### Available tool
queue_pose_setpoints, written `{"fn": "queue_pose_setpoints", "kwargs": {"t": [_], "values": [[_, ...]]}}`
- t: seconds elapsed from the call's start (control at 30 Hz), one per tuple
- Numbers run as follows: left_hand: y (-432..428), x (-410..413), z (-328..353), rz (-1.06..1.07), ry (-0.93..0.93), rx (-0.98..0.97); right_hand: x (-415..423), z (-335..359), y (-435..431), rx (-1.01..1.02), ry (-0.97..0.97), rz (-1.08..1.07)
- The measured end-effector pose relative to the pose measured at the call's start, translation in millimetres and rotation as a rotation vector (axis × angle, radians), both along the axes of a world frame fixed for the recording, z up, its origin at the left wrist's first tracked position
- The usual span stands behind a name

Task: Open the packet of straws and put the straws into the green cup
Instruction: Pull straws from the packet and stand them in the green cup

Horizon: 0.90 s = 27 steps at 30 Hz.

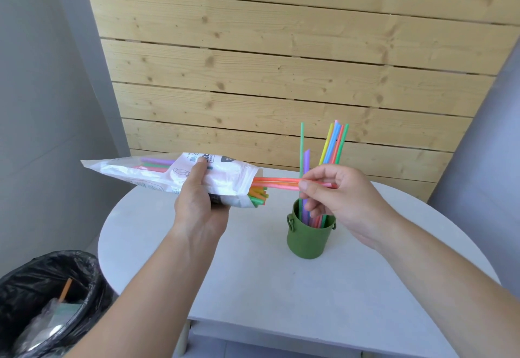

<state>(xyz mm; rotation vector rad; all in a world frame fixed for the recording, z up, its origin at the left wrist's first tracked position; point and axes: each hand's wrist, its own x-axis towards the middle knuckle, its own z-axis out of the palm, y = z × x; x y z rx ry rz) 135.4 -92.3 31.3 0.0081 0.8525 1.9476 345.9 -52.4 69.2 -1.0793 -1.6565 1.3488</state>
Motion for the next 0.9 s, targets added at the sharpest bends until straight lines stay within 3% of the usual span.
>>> {"fn": "queue_pose_setpoints", "kwargs": {"t": [0.17,0.37,0.7,0.9], "values": [[0,4,-2,-0.031,0.001,0.002,3,-2,-2,-0.061,0.008,0.073],[-2,0,-1,0.002,-0.011,-0.018,38,30,18,0.056,-0.075,0.047],[-1,0,-2,0.01,-0.012,-0.028,122,113,55,0.109,-0.357,0.053],[-4,5,-2,-0.007,-0.004,-0.021,141,120,67,0.113,-0.509,-0.008]]}}
